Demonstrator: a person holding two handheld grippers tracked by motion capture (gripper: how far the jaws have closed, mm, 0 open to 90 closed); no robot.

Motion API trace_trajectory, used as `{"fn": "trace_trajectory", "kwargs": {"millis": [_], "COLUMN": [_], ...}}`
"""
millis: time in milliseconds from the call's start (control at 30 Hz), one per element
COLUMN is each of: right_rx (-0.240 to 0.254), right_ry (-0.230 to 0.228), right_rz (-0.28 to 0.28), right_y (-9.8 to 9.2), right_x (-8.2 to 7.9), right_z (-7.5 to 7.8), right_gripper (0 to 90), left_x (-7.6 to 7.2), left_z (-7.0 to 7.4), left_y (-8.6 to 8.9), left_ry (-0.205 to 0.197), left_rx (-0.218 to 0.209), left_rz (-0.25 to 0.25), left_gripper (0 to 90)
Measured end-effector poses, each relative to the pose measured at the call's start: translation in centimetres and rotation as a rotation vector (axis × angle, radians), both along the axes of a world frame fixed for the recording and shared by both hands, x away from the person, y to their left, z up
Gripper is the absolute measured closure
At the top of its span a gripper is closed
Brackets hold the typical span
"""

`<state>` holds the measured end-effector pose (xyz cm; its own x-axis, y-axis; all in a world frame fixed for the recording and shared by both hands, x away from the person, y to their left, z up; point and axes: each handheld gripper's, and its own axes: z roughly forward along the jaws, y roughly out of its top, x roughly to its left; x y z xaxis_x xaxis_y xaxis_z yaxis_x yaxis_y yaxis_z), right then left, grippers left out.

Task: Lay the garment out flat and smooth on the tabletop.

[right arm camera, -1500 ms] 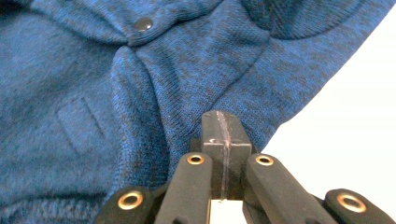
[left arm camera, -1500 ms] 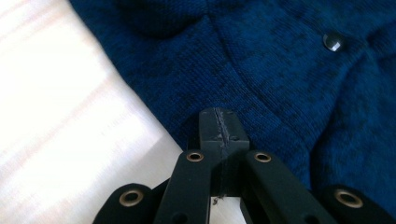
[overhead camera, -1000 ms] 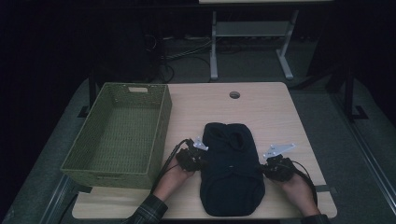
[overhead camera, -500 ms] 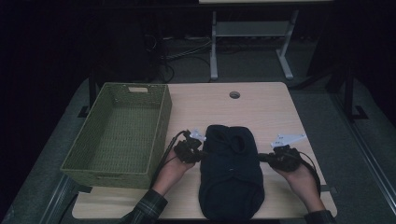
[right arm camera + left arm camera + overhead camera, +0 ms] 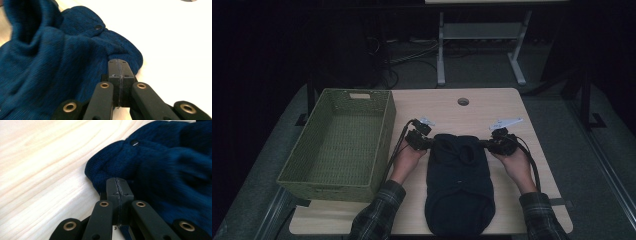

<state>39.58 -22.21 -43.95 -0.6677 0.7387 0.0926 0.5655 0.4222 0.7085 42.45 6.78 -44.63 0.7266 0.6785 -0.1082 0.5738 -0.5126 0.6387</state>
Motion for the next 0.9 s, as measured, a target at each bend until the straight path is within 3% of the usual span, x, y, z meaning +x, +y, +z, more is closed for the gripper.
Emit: {"fn": "trace_trajectory", "kwargs": {"millis": [100, 133, 200, 267, 433, 800, 900], "right_rx": [-0.033, -0.049, -0.116, -0.098, -0.130, -0.109, -0.073], "right_ry": [0.023, 0.032, 0.047, 0.050, 0.048, 0.038, 0.025], "right_rz": [0.000, 0.001, 0.004, 0.000, -0.005, 0.000, -0.013], "right_y": [0.6, 0.8, 1.1, 0.8, 0.2, -0.6, -1.0], "right_x": [0.6, 0.7, 0.9, 0.9, 0.3, -0.4, -0.2], "right_z": [-1.1, -1.4, -2.2, -2.4, -2.3, -1.8, -1.1], "right_gripper": [90.0, 90.0, 90.0, 90.0, 90.0, 89.9, 82.3], "left_x": [0.3, 0.3, 0.3, 0.3, -0.1, -0.1, 0.3], "left_z": [-1.2, -1.3, -1.3, -1.2, -1.1, -0.8, -0.4], "left_y": [-0.3, -0.2, -0.1, -0.1, 0.1, 1.3, 1.6], "left_ry": [0.022, 0.021, 0.026, 0.013, 0.000, 0.028, 0.026], "left_rx": [0.027, 0.010, 0.011, 0.033, 0.067, 0.005, 0.006], "left_rz": [-0.004, 0.000, 0.001, -0.003, -0.005, 0.005, 0.003], "left_gripper": [90.0, 90.0, 90.0, 90.0, 90.0, 86.9, 81.9]}}
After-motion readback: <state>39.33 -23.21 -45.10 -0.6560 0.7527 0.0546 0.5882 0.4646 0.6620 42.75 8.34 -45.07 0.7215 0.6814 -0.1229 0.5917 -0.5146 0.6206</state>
